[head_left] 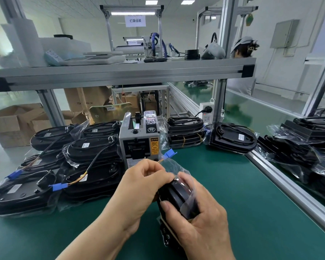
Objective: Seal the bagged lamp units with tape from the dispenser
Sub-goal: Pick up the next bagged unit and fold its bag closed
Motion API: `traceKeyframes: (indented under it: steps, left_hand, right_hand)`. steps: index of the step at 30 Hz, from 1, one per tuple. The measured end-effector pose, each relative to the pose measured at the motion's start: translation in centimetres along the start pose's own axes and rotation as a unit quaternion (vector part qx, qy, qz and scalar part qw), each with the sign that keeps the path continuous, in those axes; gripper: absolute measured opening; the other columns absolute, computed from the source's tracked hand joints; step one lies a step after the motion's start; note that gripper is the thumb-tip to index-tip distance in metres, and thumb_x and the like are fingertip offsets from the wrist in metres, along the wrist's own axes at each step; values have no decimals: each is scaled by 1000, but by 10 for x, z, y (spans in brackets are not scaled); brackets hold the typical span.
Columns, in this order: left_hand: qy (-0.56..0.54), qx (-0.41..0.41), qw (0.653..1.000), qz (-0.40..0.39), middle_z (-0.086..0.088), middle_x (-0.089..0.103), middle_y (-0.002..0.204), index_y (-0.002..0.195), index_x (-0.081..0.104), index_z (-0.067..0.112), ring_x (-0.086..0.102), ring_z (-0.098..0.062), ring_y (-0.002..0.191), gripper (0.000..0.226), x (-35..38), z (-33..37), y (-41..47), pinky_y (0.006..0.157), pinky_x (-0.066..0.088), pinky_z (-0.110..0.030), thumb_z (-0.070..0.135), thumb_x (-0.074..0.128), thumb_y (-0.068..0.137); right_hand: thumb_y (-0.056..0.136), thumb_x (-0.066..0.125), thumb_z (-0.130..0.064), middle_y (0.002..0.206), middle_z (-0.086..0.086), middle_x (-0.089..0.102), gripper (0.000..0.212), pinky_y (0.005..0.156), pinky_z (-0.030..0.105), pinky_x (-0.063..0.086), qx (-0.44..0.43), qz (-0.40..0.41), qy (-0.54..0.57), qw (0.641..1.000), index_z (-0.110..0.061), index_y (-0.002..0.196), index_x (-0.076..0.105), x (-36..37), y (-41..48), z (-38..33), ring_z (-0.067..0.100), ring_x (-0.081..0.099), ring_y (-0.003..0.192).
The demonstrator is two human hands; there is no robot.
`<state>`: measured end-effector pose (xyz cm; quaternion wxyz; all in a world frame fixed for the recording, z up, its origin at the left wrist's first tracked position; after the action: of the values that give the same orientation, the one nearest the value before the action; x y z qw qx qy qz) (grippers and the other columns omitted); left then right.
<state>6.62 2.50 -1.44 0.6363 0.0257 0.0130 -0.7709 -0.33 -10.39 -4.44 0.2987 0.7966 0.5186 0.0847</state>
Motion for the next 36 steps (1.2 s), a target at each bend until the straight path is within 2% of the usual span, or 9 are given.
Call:
traceKeyframes:
  steps: [7,12,16,20,23,26,31,34,36]
  left_hand:
    - [-14,-5,998,57,2,67,67,70,68,20,60,-9,61,11,1,-3,0,65,48,-31,25,77,75]
    - [-45,-10,998,45,13,51,58,89,66,28,56,-5,55,37,9,-7,-16,52,47,-19,36,79,56]
    - [-49,-50,996,58,5,65,71,105,62,25,65,-5,61,60,4,-14,-23,50,47,-18,41,85,53]
    - [-105,-108,988,35,-3,77,82,112,62,12,72,-13,65,51,1,-23,-31,50,52,-23,36,81,71]
    - [-117,-58,990,53,-6,76,85,113,61,11,72,-18,70,47,-4,-18,-30,54,54,-28,24,83,73]
    - [-44,34,996,64,2,75,85,108,61,21,73,-13,78,58,-5,-6,-27,65,54,-24,25,86,56]
    - [57,106,992,48,13,71,90,104,57,40,68,-4,81,66,-5,-13,-28,68,53,-17,37,85,44]
    - [74,125,989,21,13,68,94,100,56,52,69,-6,83,67,-3,-31,-36,70,55,-22,36,88,44]
    - [110,148,983,22,13,65,98,108,54,52,68,-8,88,73,1,-45,-41,75,57,-26,34,88,46]
  right_hand:
    - [63,70,-56,115,-31,65,71,86,5,46,6,-15,-26,1000,-29,128,64,1,-1,2,-9,62,105]
    - [63,70,-62,120,-30,63,77,91,15,51,34,-12,-31,999,-41,135,54,2,-2,5,-10,61,109]
    - [53,63,-71,129,-40,51,96,96,6,40,103,-78,-52,990,-55,143,32,7,-3,9,-20,47,119]
    - [56,61,-70,117,-32,61,87,92,12,46,93,-117,-63,987,-43,138,48,13,-1,7,-13,55,110]
    - [64,78,-52,128,-28,60,83,100,20,47,70,-100,-8,993,-37,141,49,17,-1,5,-10,55,118]
    - [70,87,-29,138,-16,59,85,105,34,49,52,-88,57,993,-32,144,45,18,-2,7,3,57,126]
    - [71,83,-21,156,-21,36,100,108,14,38,12,-189,61,980,-34,153,26,8,-8,16,2,41,140]
    - [74,71,-26,160,-20,29,89,114,18,31,8,-231,97,968,-35,153,29,-8,-21,21,4,30,147]
    - [73,69,-29,155,-21,39,86,113,22,34,38,-236,130,962,-43,150,33,-13,-31,24,5,37,144]
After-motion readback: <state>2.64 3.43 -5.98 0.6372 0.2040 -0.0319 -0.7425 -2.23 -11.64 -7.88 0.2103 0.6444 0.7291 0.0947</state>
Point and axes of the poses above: each hand's wrist, its own y-axis towards the middle knuckle, its own x-axis out of the palm, z = x × y, the point moved 5 cm from there along y, towards the middle knuckle
